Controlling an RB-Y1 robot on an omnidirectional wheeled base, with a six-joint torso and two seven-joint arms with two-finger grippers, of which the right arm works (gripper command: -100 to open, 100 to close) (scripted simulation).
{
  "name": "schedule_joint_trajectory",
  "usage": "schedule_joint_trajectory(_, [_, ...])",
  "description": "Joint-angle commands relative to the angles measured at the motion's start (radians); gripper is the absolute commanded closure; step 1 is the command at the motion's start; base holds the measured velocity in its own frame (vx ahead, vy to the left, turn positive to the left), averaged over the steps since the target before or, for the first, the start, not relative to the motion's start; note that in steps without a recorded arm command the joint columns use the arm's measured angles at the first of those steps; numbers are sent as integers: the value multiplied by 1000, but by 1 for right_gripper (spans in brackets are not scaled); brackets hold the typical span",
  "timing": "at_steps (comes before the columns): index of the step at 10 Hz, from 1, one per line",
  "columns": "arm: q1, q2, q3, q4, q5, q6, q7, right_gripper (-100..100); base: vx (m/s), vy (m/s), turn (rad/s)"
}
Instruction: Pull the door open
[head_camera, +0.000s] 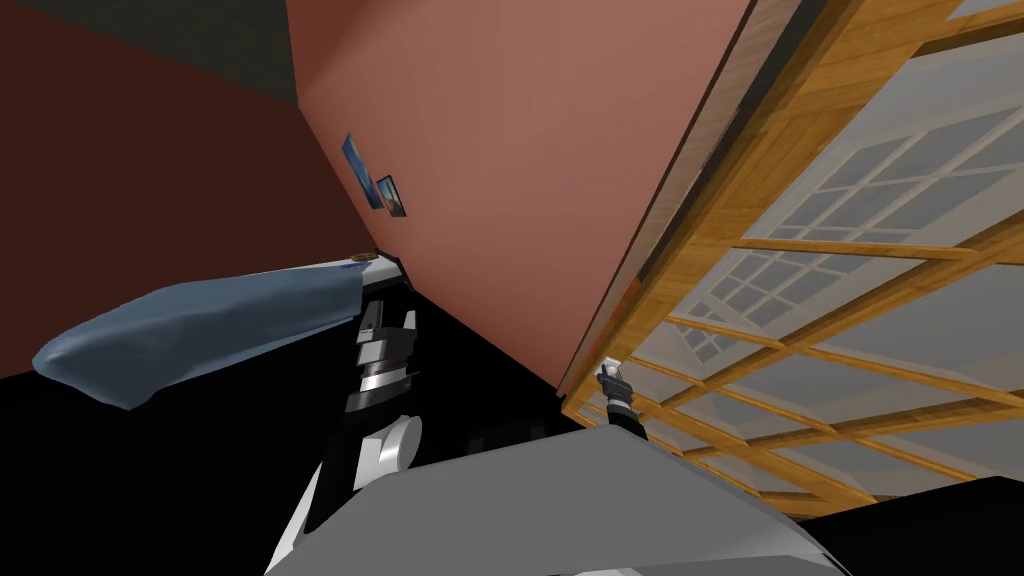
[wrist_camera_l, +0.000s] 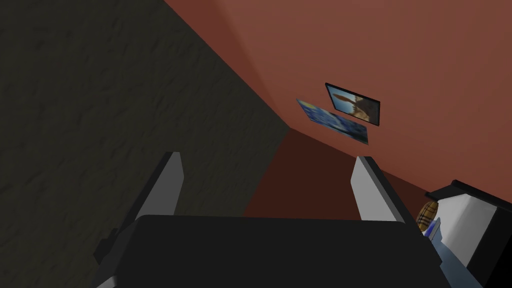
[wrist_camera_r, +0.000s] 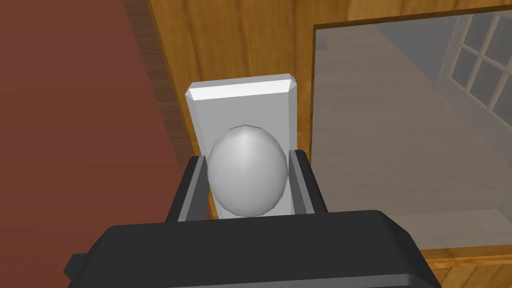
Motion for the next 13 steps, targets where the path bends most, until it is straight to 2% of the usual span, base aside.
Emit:
schedule_joint_trajectory(1, [7,-6,18,-6,9,1,-12,100,-191,39,51])
schedule_joint_trajectory(5, [25,-38,82,-45,43,3,-54,100,-234,34,62])
schedule_joint_trajectory(6, [27,-42,91,-50,47,3,-60,100,-252,21,64])
schedule_joint_trajectory(7, [30,-39,84,-49,43,7,-53,100,-107,14,23])
schedule_joint_trajectory(8, [40,-48,113,-60,59,1,-68,100,-160,11,76])
schedule_joint_trajectory(9, [42,-51,118,-63,62,-1,-71,100,-258,-21,61])
schedule_joint_trajectory(13, [64,-79,179,-91,98,-25,-104,100,-238,-1,57])
